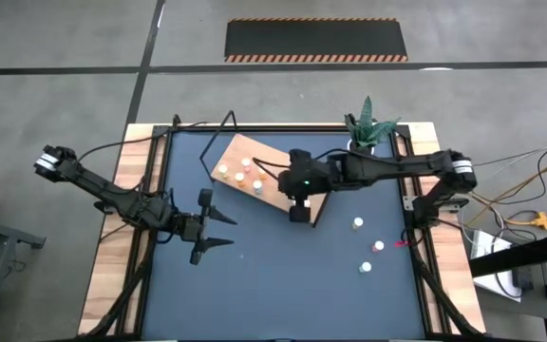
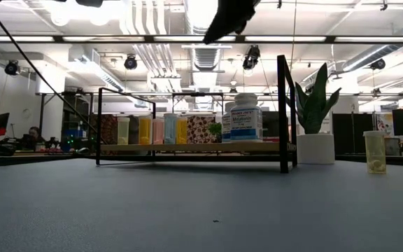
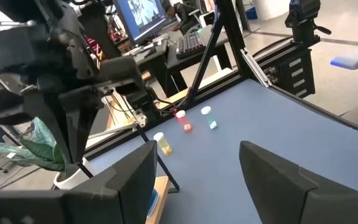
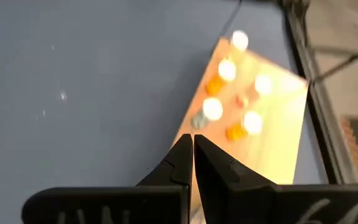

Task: Pick and place medicine bottles onto shelf by color
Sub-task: Put the white pill bottle on the shelf

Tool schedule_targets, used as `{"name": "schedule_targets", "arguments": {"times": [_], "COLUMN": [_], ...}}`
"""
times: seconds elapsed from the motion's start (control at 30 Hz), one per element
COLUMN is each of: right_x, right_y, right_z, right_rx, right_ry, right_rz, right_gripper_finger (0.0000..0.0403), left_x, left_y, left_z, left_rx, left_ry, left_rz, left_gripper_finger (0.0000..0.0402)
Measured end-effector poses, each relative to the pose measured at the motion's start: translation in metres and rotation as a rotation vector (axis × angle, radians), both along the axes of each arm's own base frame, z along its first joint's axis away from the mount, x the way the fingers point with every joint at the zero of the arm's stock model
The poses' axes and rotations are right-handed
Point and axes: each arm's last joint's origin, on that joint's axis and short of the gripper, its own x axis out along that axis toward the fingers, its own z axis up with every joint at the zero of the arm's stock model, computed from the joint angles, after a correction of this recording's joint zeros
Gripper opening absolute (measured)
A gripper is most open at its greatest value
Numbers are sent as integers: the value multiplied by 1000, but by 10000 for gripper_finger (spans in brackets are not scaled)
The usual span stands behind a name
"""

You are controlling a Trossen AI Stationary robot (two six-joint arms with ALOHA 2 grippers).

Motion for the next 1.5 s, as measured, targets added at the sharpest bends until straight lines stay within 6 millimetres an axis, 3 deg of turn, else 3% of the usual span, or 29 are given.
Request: {"name": "schedule_targets", "arguments": {"times": [0.3, 0.6, 1.0, 1.5], "right_x": [0, -5, 18, 10], "right_y": [-12, -19, -43, -49], "right_z": [-13, 1, -44, -51], "right_rx": [141, 164, 59, 73], "right_ry": [262, 248, 302, 364], "right_rz": [-102, -156, -226, -272], "right_gripper_finger": [9, 9, 9, 9], "left_x": [-1, -4, -7, -7], "left_y": [0, 1, 3, 3], "left_z": [-5, -10, -7, -7], "left_rx": [-87, -107, -115, -115], "left_ry": [62, 129, 112, 112], "left_rz": [11, 21, 20, 20], "left_gripper_finger": [212, 212, 212, 212]}}
